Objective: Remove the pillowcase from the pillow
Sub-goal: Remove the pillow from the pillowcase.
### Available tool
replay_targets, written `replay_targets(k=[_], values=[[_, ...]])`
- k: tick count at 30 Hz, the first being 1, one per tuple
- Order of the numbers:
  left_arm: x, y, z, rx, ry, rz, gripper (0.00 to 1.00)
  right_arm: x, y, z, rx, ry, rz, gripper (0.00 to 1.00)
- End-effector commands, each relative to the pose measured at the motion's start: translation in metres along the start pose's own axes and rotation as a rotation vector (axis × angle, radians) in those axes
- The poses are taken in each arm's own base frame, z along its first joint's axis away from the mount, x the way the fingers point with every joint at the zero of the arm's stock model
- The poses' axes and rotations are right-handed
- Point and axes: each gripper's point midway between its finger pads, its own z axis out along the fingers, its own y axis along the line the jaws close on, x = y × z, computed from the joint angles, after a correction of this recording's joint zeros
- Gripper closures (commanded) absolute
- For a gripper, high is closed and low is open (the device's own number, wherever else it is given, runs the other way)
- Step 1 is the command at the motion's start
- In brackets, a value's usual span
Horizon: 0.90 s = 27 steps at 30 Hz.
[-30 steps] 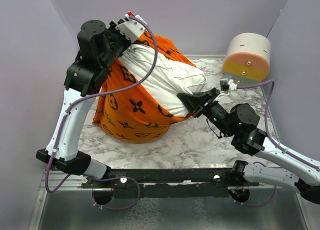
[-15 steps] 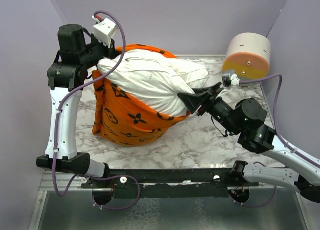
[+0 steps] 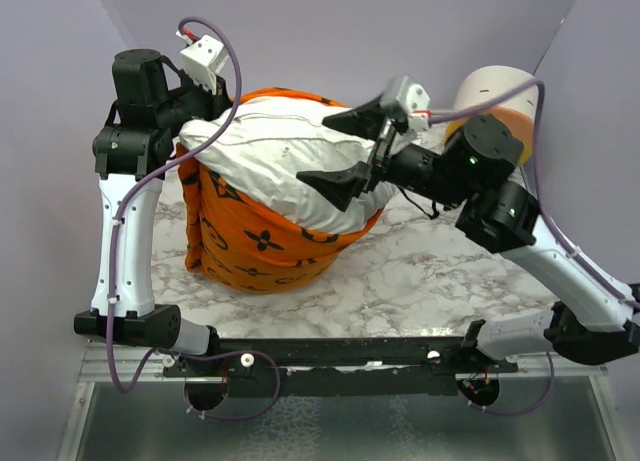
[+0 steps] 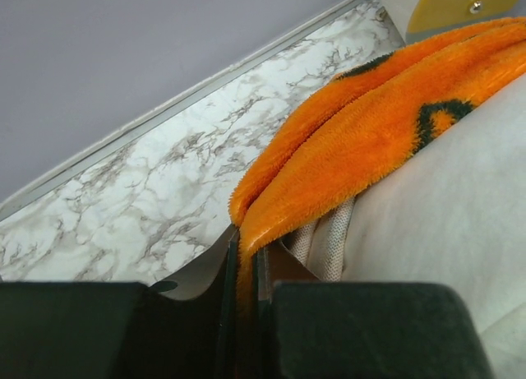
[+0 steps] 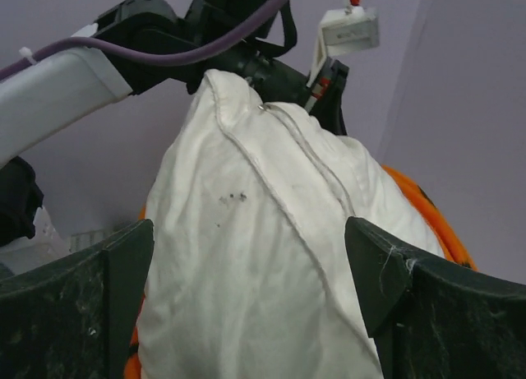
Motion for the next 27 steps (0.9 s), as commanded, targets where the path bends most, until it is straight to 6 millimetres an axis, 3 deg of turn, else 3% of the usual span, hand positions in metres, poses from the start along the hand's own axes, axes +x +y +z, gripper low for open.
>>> replay_targets(k=[1,4,8,10,11,13,15,16,17,19,27], values=[[-0.005,-0.004,0.002,0.03,-0.009,-0.034,1.0,0.017,0.034,0.026,-0.271,0.11,-0.119,0.0],[-0.006,-0.004,0.005,0.042,-0.013,-0.036,1.0,0.06,0.031,0.055,-0.293,0.252,-0.123,0.0],[-0.006,-0.003,0.007,0.042,-0.019,-0.022,1.0,0.099,0.023,0.069,-0.276,0.361,-0.138,0.01],[-0.01,-0.002,0.006,0.035,-0.03,-0.005,1.0,0.117,0.008,0.074,-0.195,0.409,-0.142,0.07],[-0.014,-0.001,0.005,0.033,-0.04,0.005,0.96,0.124,0.001,0.075,-0.157,0.424,-0.142,0.13],[-0.02,-0.003,0.002,0.037,-0.054,0.029,0.57,0.129,-0.012,0.075,-0.096,0.421,-0.128,0.34],[-0.028,-0.003,-0.003,0.032,-0.074,0.057,0.22,0.122,-0.028,0.072,-0.038,0.373,-0.1,0.6],[-0.034,-0.002,-0.006,0.015,-0.09,0.073,0.1,0.115,-0.038,0.07,-0.002,0.34,-0.083,0.75],[-0.04,0.001,-0.009,-0.009,-0.107,0.089,0.05,0.114,-0.047,0.065,0.034,0.321,-0.065,0.94],[-0.05,0.009,-0.016,-0.06,-0.137,0.123,0.01,0.096,-0.065,0.057,0.104,0.255,-0.051,0.99],[-0.08,0.044,-0.044,-0.221,-0.241,0.136,0.01,0.023,-0.112,0.022,0.286,0.089,-0.105,0.99]])
